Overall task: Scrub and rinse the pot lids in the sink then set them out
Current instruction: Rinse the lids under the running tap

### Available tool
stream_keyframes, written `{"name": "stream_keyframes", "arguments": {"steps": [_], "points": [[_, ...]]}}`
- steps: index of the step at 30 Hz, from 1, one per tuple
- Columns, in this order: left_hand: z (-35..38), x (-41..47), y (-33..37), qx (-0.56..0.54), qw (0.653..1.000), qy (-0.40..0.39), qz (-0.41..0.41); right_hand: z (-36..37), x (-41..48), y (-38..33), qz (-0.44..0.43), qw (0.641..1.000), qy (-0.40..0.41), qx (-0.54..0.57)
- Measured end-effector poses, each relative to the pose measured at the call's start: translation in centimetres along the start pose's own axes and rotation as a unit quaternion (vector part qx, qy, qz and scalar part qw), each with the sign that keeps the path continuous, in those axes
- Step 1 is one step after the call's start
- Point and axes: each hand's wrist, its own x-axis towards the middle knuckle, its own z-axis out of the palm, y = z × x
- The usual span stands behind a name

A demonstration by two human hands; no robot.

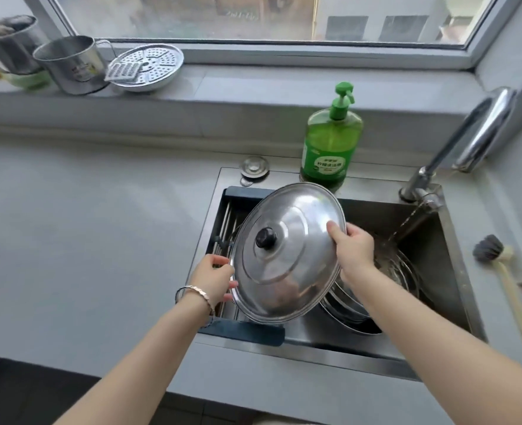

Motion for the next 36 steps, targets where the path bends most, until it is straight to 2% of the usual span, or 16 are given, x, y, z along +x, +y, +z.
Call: {"name": "stream_keyframes", "arguments": {"steps": [7, 10, 12, 14, 16, 17, 19, 21, 22, 26, 30, 32, 33, 36], "points": [[-1.0, 0.9, -1.3, -0.008, 1.000, 0.010, -0.015, 2.6, 0.6, 5.4, 0.077, 0.996, 0.007, 0.037], [0.0, 1.1, -1.5, 0.004, 1.000, 0.010, -0.014, 1.4, 1.5, 6.8, 0.069, 0.996, -0.011, -0.063], [1.3, 1.1, -1.3, 0.015, 1.000, 0.001, -0.011, 0.2, 2.0, 7.3, 0.045, 0.980, -0.069, -0.182], [3.0, 1.2, -0.8, 0.025, 1.000, -0.009, -0.004, -1.2, 2.6, 7.0, 0.032, 0.943, -0.151, -0.293], [5.0, 1.2, -0.3, 0.037, 0.999, -0.021, 0.005, -3.0, 2.9, 6.6, 0.019, 0.914, -0.221, -0.341], [6.0, 1.3, 0.0, 0.041, 0.999, -0.030, 0.009, -4.2, 3.2, 6.6, -0.009, 0.905, -0.226, -0.362], [7.9, 1.2, 0.7, 0.046, 0.998, -0.048, 0.017, -7.2, 3.7, 7.0, -0.095, 0.882, -0.162, -0.432], [9.7, 1.0, 1.3, 0.062, 0.996, -0.062, 0.026, -10.6, 4.7, 8.1, -0.150, 0.841, -0.092, -0.512], [10.5, 0.9, 1.6, 0.072, 0.995, -0.066, 0.031, -12.0, 5.4, 8.9, -0.147, 0.816, -0.082, -0.553], [13.6, 0.4, 2.6, 0.095, 0.992, -0.072, 0.042, -14.4, 7.7, 11.4, -0.082, 0.726, -0.137, -0.669], [15.8, 0.0, 3.1, 0.110, 0.990, -0.074, 0.047, -14.4, 9.3, 13.0, -0.126, 0.665, -0.162, -0.719], [16.6, -0.3, 3.3, 0.124, 0.988, -0.076, 0.048, -14.5, 10.0, 12.7, -0.137, 0.663, -0.156, -0.719], [16.9, -0.4, 3.4, 0.126, 0.988, -0.076, 0.048, -14.6, 10.4, 12.2, -0.141, 0.678, -0.152, -0.706], [18.2, -0.9, 3.5, 0.111, 0.990, -0.083, 0.031, -15.7, 11.2, 10.0, -0.170, 0.768, -0.124, -0.605]]}}
